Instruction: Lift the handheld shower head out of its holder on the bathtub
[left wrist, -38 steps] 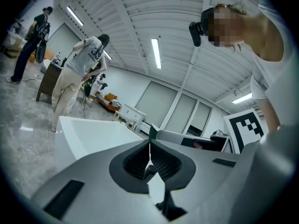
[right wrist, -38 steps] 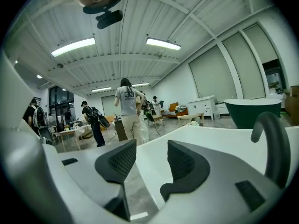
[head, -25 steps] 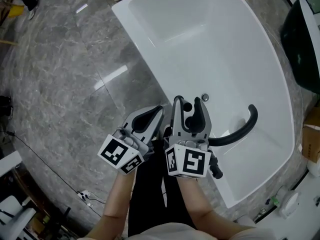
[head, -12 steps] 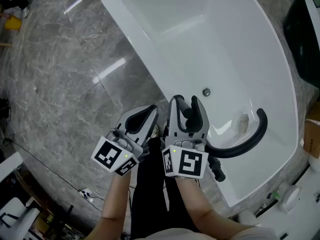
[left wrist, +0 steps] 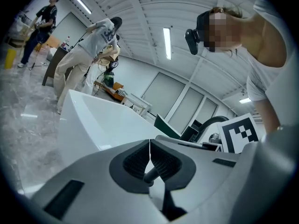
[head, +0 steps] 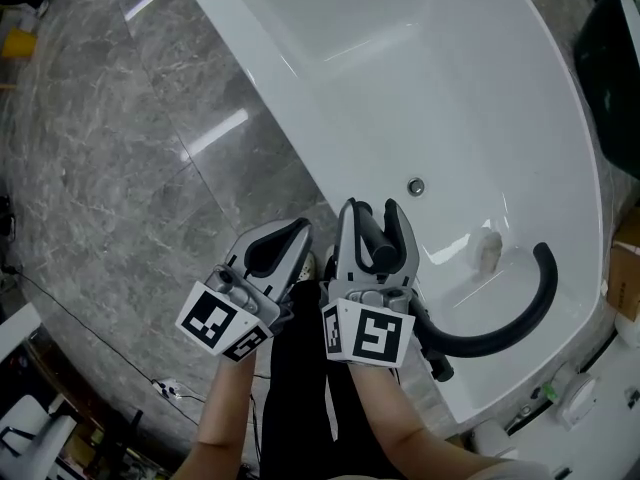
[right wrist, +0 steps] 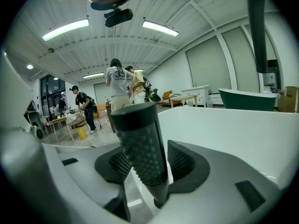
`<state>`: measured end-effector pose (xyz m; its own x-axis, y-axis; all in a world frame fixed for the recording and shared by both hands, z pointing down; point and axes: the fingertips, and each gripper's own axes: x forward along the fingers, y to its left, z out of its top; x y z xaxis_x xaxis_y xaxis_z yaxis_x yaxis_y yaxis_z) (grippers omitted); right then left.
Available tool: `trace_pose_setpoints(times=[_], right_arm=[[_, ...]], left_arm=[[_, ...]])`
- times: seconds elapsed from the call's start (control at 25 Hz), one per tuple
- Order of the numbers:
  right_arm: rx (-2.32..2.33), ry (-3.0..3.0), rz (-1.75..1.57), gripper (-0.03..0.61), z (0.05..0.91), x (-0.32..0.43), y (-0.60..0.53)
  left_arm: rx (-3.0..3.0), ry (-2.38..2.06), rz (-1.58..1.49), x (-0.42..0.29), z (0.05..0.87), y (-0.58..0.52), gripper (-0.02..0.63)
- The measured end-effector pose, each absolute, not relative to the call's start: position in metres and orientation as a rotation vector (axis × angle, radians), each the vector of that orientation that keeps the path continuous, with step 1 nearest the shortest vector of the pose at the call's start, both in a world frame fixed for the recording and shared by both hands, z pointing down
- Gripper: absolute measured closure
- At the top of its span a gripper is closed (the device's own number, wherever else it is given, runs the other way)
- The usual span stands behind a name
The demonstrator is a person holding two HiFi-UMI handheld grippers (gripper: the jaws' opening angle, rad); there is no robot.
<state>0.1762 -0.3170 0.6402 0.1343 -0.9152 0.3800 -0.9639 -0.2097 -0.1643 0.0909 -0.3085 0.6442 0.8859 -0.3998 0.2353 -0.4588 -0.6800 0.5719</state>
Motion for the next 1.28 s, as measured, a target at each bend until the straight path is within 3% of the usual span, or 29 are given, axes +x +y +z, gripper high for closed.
trace_pose_setpoints(times=[0.48, 0.56, 0.6, 1.28], right_arm=[[2.259, -1.795, 0.605, 0.386, 0.681, 0.181, -0.320], [2.264, -1.775, 0.585, 0.471, 0.683, 0.184, -0.320], [2.262, -1.769, 0.571, 0.479, 0.683, 0.184, -0.320], [2.276, -1.730, 0.549, 0.484, 0.681, 0.187, -0.322]], left_arm=[[2.370, -0.629, 0.127, 0.092, 0.674, -0.305, 0.601], [2.370, -0.632, 0.124, 0.092, 0.675, -0.305, 0.601], [2.370, -0.635, 0.122, 0.092, 0.675, -0.305, 0.601], [2.373, -0.628, 0.124, 0.085, 0.669, -0.301, 0.601]])
